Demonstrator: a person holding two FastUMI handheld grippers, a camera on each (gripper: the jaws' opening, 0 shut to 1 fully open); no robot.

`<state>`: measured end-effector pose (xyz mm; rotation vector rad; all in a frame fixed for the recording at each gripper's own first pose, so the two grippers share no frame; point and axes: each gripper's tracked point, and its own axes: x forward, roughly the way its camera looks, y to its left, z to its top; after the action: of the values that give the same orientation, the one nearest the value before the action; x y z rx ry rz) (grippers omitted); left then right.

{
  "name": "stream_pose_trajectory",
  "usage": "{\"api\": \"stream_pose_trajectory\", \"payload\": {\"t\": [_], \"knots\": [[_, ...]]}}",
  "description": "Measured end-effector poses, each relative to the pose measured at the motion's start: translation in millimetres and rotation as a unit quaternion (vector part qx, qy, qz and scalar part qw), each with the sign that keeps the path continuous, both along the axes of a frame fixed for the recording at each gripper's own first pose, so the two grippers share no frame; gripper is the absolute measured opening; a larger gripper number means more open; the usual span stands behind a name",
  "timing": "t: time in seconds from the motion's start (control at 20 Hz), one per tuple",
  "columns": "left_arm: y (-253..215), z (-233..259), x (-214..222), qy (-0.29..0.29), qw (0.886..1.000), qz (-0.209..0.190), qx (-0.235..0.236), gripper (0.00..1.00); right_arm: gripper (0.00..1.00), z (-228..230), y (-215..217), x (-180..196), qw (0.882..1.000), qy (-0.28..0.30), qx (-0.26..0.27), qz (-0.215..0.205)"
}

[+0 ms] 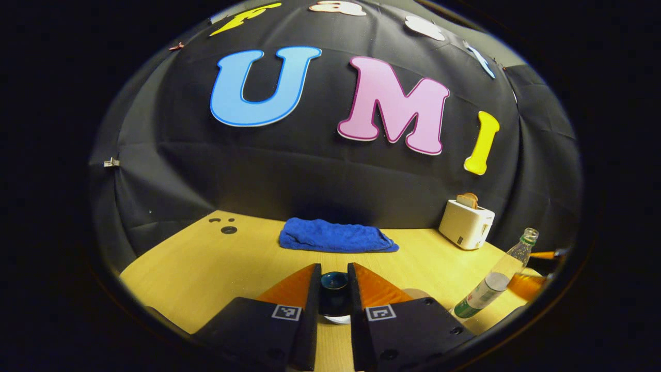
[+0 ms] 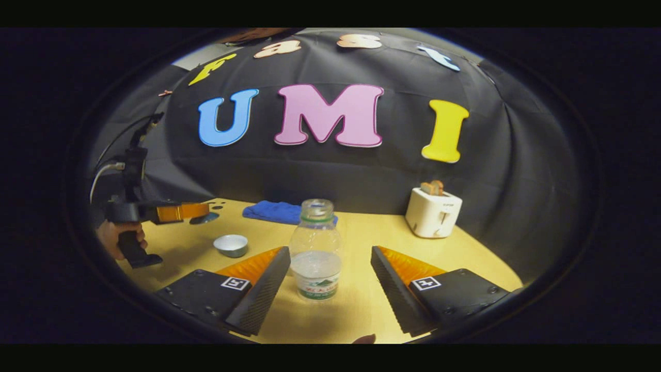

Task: Open the teacup lid with one hand, grasp the water bottle and pour water into the teacup with the other hand; after pouring, place the water bottle on the coaster and then close the teacup lid.

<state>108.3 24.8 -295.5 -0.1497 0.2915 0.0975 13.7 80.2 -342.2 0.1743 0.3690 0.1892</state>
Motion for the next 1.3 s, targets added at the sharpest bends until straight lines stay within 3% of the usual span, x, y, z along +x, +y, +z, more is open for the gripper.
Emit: {"api": "stream_pose_trajectory", "payload": {"t": [0.05, 0.35, 0.45, 0.55, 0.75, 0.8, 1.0, 1.15, 1.3], "knots": [[2.5, 4.3, -2.5, -0.002, 1.000, 0.000, 0.006, 0.31, 0.98, -9.5, 3.9, 0.0, 1.000, 0.003, 0.003, 0.005], [10.9, 13.5, -19.9, -0.004, 1.000, 0.000, 0.015, 0.31, 0.96, -64.5, 18.9, 17.8, 0.999, 0.028, -0.019, 0.012], [12.2, 12.0, -25.4, -0.001, 1.000, 0.000, 0.022, 0.31, 0.82, -69.6, 19.6, 28.7, 0.999, 0.029, -0.018, 0.001], [14.4, 13.1, -31.7, 0.001, 1.000, 0.003, 0.022, 0.31, 0.78, -67.5, 16.5, 29.7, 0.999, 0.045, -0.027, -0.010], [21.0, 18.4, -42.8, 0.001, 1.000, 0.016, 0.025, 0.27, 0.76, -48.4, 3.5, 46.2, 0.993, 0.036, -0.110, -0.032], [24.1, 21.2, -45.5, -0.001, 0.999, 0.019, 0.030, 0.31, 0.76, -43.3, 3.0, 50.3, 0.990, 0.031, -0.133, -0.030], [29.9, 34.9, -57.2, -0.006, 0.999, 0.030, 0.025, 0.31, 0.76, -20.0, 6.9, 70.1, 0.973, -0.001, -0.231, -0.006], [37.7, 40.5, -66.3, -0.005, 0.999, 0.040, 0.019, 0.27, 0.76, -9.5, 17.6, 86.5, 0.951, -0.026, -0.306, 0.017], [46.3, 44.4, -76.6, -0.007, 0.999, 0.048, 0.016, 0.31, 0.75, -10.8, 34.8, 94.6, 0.929, -0.032, -0.367, 0.043]]}}
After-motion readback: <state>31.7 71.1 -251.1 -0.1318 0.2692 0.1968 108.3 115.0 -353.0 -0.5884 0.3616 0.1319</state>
